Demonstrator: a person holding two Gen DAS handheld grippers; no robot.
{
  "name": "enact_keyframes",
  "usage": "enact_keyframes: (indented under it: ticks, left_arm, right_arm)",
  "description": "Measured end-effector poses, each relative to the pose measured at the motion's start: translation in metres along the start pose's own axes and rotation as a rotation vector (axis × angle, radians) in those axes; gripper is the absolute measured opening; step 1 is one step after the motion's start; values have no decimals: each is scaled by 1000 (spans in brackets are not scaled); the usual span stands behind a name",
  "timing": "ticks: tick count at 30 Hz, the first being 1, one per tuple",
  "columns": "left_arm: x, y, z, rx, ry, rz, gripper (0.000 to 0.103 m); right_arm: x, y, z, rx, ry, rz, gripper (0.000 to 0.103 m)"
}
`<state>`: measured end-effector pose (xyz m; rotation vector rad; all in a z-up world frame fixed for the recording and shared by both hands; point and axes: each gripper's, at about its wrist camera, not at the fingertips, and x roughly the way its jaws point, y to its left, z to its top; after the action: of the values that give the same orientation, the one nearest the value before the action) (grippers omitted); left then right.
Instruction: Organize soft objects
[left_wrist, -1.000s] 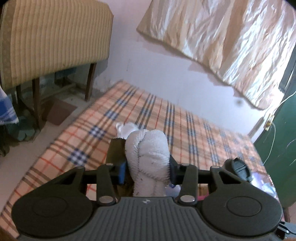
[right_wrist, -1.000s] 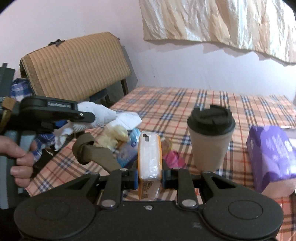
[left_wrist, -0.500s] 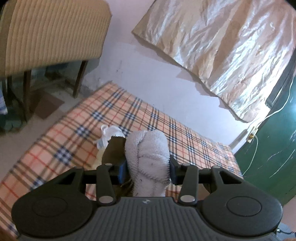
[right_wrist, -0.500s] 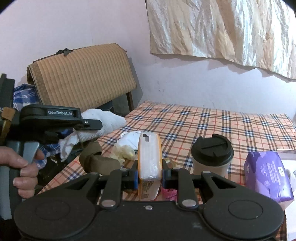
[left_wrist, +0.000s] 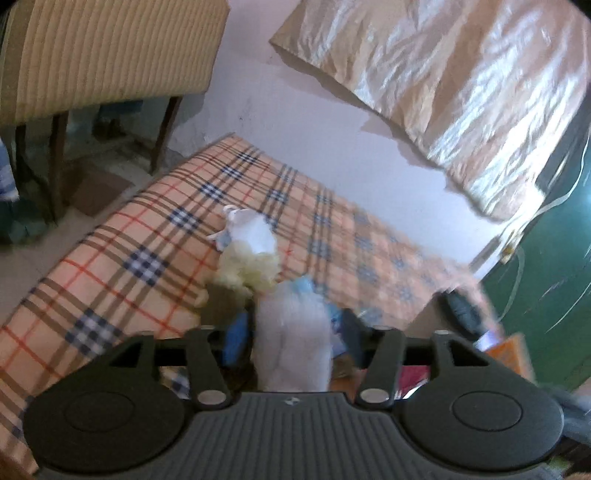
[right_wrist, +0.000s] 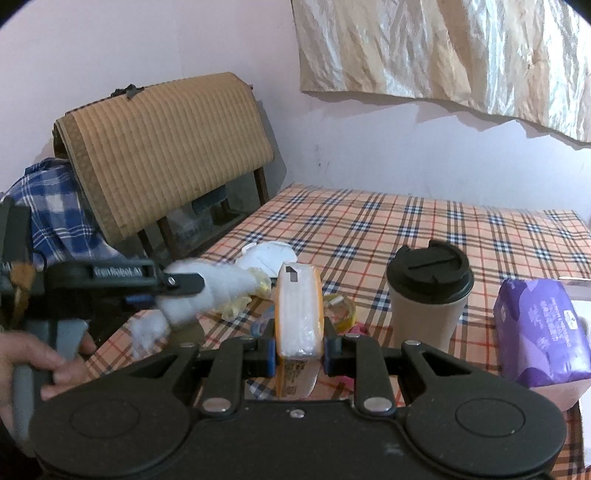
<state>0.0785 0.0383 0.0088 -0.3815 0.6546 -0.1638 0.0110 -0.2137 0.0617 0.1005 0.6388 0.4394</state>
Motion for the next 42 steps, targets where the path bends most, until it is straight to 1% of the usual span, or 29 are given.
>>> enact_keyframes:
  ticks: [3, 4, 6, 9, 11, 13, 15, 16, 17, 19, 21, 24, 25, 26, 27, 28, 29, 30, 34, 38, 40, 42]
  left_arm:
    - [10, 7, -17, 30, 49, 32, 68]
    - [10, 8, -19, 42, 53, 53, 68]
    - [3, 12, -19, 61, 26, 77, 71]
    - [-12, 13, -6, 67, -40, 89, 73]
    - [-22, 11, 1, 73, -89, 83, 76]
    - [-24, 6, 5, 90, -97, 76, 78]
    - [-19, 4, 0, 100, -68, 109, 78]
    - [-15, 4, -5, 87, -40, 132, 78]
    - [-11, 9, -11, 67, -15, 138, 78]
    - [-4, 17, -27, 24, 46, 136, 78]
    - [4, 22, -40, 11, 100, 144, 77]
    - [17, 26, -48, -7, 146, 140, 77]
    - [19, 27, -49, -10, 131, 131, 77]
    - [21, 27, -48, -9, 126, 127, 73]
    - [22, 29, -47, -22, 118, 113, 62]
    - [23, 33, -46, -57, 118, 84, 33]
    - [23, 38, -45, -94, 118, 69, 31]
    - [19, 39, -47, -103, 102, 61, 28]
    - [-7, 26, -32, -36, -11, 78, 26]
    - [-32, 7, -6, 27, -89, 79, 26]
    - [-41, -3, 5, 66, -121, 83, 26]
    - [-49, -14, 14, 93, -124, 74, 26]
  right_arm:
    - [2, 1, -3, -5, 9, 5, 27]
    - [1, 2, -5, -7, 11, 4, 27]
    - [1, -1, -6, -4, 16, 1, 27]
    - [2, -4, -9, 9, 22, -7, 27]
    - [3, -5, -10, 19, 24, -7, 27]
    - [5, -5, -11, 20, 28, -7, 27]
    - [6, -5, -12, 21, 33, -4, 27]
    - [6, -5, -12, 22, 33, -3, 27]
    - [5, -5, -12, 22, 33, -2, 27]
    - [4, -7, -13, 21, 31, -3, 27]
    - [5, -7, -13, 22, 34, -8, 27]
    - [7, -8, -15, 26, 39, -8, 27]
    - [7, -7, -15, 24, 40, -5, 27]
    - [7, -7, -16, 22, 41, -3, 27]
    - [7, -6, -16, 21, 41, -2, 27]
    - [7, -6, -15, 22, 40, -2, 27]
    - [7, -6, -15, 22, 40, -3, 27]
    - [7, -6, -16, 22, 37, -6, 27]
    - [4, -9, -15, 26, 30, -15, 27]
    - [3, -10, -14, 26, 28, -11, 27]
    - [3, -9, -13, 19, 26, -7, 27]
    - [2, -8, -11, 14, 22, -4, 27]
